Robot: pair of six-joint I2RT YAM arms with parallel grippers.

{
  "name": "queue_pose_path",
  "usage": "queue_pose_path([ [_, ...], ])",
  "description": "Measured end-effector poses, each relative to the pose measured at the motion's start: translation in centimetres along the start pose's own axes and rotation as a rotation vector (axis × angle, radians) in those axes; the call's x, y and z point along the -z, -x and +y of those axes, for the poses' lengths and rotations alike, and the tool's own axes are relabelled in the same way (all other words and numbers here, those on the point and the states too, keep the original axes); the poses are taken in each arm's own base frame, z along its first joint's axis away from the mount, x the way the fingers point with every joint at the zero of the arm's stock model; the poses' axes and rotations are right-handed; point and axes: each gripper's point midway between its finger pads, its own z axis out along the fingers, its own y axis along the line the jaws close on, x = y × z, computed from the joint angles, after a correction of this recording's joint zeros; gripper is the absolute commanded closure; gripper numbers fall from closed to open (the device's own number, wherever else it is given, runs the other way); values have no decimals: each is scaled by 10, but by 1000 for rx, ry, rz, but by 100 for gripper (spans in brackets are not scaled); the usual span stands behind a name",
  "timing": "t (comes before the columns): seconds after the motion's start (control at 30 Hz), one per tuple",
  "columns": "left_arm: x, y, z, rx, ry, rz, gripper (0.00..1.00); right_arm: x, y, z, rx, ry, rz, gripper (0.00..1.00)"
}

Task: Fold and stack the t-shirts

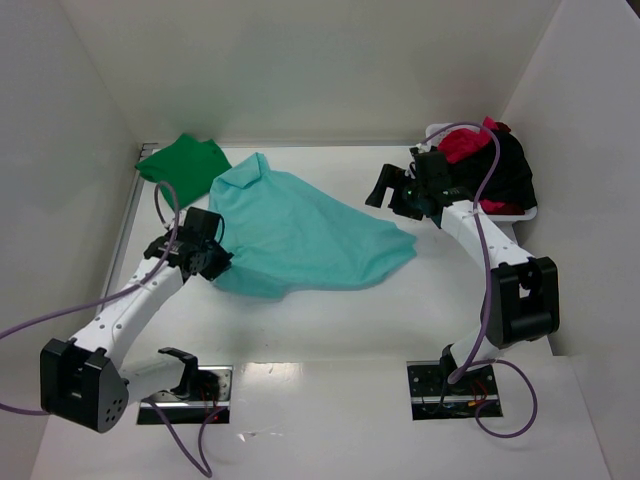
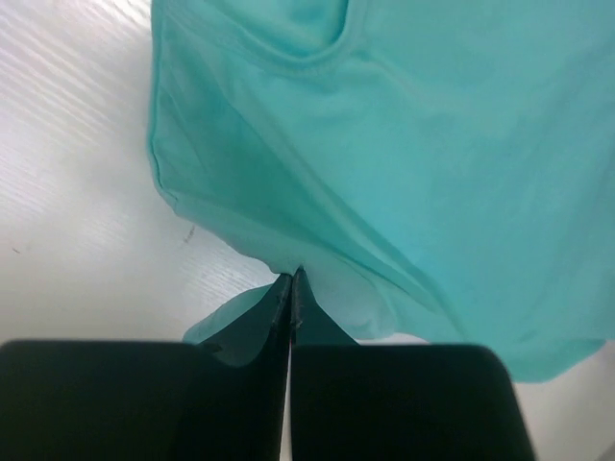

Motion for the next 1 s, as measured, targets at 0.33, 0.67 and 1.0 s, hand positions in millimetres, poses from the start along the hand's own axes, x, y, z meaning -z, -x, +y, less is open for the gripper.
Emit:
queue_pose_path([
  [0.33, 20, 63, -30, -81, -79, -181, 100, -1, -4, -11, -13, -52, -1, 0],
  [0.67, 54, 134, -57, -83, -209, -350, 100, 20, -30, -12, -71, -41, 34, 0],
  [1.0, 8, 143, -54, -83, -170, -283, 100, 30, -83, -1, -137, -66, 179, 0],
])
